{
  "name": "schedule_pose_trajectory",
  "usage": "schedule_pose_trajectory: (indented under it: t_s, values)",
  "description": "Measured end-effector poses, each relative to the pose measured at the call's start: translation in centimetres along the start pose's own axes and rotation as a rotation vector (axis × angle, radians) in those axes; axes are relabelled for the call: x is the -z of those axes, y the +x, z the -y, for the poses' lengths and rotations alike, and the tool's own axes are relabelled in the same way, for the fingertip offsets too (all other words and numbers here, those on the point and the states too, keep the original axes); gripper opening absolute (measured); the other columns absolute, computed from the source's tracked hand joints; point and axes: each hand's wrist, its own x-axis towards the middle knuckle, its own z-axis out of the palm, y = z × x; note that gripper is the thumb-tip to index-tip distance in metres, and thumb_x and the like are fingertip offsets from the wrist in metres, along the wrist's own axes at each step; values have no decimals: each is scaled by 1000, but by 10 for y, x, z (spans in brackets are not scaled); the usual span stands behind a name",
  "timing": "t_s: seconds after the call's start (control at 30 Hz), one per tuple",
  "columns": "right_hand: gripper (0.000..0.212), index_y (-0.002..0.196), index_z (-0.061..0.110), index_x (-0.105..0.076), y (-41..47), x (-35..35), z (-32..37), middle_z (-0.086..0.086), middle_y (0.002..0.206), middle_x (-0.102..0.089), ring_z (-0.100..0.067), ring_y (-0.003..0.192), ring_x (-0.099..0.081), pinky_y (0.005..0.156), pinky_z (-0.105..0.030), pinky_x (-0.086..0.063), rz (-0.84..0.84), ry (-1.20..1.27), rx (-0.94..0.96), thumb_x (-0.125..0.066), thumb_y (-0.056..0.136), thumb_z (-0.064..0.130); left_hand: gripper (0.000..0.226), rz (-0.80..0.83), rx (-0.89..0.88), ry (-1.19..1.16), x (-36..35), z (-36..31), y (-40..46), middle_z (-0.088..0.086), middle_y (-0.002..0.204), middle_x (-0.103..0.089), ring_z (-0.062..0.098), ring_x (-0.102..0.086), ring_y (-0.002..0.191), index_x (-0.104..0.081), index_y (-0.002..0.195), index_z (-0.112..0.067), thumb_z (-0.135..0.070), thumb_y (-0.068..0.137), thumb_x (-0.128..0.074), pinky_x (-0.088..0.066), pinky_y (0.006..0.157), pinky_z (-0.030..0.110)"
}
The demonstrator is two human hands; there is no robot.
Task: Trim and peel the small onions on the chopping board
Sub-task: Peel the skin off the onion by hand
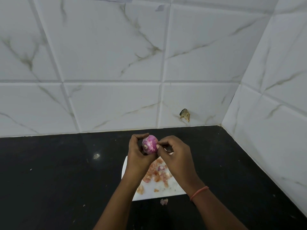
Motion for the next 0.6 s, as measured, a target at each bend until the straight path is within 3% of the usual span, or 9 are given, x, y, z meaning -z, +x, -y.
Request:
schedule_pose_trajectory:
  t_s: [0.17,0.33,0.6]
  values:
    - [5,93,18,-66,1,0,1,10,90,-63,-5,84,-61,72,-20,-54,18,-114,18,-65,90,22,66,-22,-60,70,0,2,2,1,127,-59,18,-64,114,-52,117,-36,-23,64,-88,-60,89,35]
    - [5,93,23,-58,4,0,1,13,93,-55,-3,85,-56,67,-10,-45,99,-203,13,-60,90,27,65,-23,-103,102,1,5,2,1,127,-57,15,-63,113,-53,115,-37,-7,71,-89,-58,83,23]
    - [8,92,23,-52,8,0,-5,9,94,-51,-6,85,-52,68,-21,-48,183,-235,-24,-54,91,31,65,0,-105,106,2,8,3,2,127,-58,14,-64,112,-54,115,-37,-6,70,-89,-59,86,27]
